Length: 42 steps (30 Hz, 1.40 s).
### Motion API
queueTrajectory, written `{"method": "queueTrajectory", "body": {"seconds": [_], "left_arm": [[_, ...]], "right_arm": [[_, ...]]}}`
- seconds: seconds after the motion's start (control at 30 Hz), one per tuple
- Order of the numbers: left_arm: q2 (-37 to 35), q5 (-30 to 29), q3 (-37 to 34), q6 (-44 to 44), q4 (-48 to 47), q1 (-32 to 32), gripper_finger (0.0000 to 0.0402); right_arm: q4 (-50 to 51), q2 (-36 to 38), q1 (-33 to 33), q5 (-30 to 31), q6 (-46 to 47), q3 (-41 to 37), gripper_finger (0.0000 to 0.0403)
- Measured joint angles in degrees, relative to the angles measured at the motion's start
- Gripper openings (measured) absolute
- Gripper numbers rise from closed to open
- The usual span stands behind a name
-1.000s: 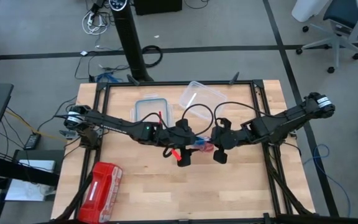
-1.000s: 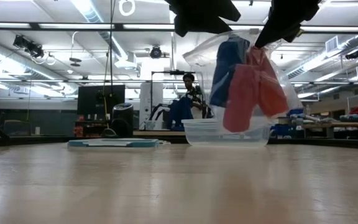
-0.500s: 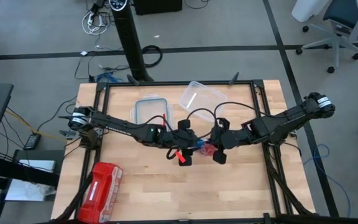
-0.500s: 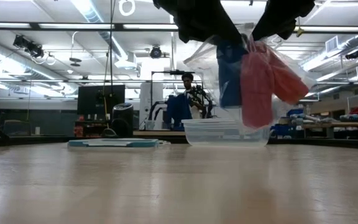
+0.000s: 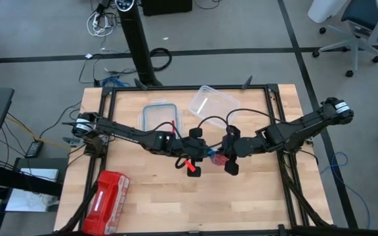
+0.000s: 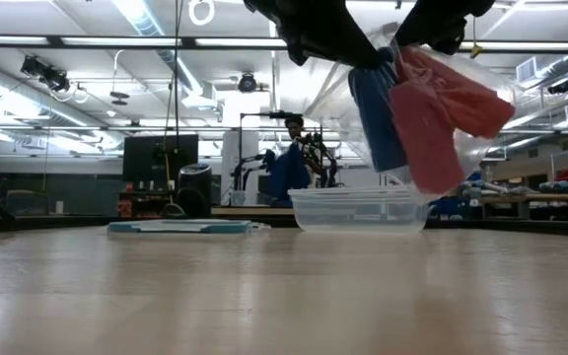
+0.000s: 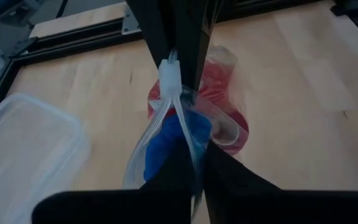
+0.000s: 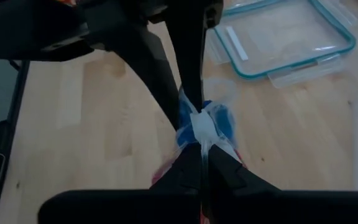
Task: Roll bandage
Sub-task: Close the transparent zip bag
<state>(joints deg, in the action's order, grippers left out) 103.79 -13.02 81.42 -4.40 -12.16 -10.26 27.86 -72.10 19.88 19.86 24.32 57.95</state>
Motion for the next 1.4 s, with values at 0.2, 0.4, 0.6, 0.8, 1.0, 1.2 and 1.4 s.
{"method": "queueTrajectory", "body": {"seconds": [0.2, 0.4, 0.6, 0.8, 1.0, 1.2, 1.4], "left_arm": [[-0.1, 3.1, 0.0, 0.0, 0.2, 0.1, 0.0019], [0.3, 3.7, 0.0, -0.3, 0.9, 0.1, 0.0018], [0.4, 6.4, 0.0, -2.8, 3.0, 0.2, 0.0017], [0.8, 8.2, 0.0, -2.9, 3.5, 0.2, 0.0017], [0.8, 9.3, 0.0, -3.0, 3.8, 0.2, 0.0020], [0.8, 9.3, 0.0, -3.0, 4.0, 0.2, 0.0044], [0.1, 9.5, 0.0, -1.4, 4.3, 0.2, 0.0108]], "right_arm": [[-3.1, 0.0, 0.0, -1.3, -1.4, -0.1, 0.0002], [-4.4, 0.0, 0.0, -2.1, -1.6, -0.1, 0.0001], [-5.9, 0.0, 0.5, -3.2, -3.6, -0.1, 0.0001], [-6.0, 0.1, 1.4, -1.1, -5.1, -0.1, 0.0001], [-7.0, 0.1, 1.8, -0.3, -6.5, -0.1, 0.0001], [-6.8, 0.1, 1.8, 0.4, -6.6, -0.1, 0.0001], [-6.2, 0.1, 2.2, 1.0, -5.5, 0.1, 0.0001]]}}
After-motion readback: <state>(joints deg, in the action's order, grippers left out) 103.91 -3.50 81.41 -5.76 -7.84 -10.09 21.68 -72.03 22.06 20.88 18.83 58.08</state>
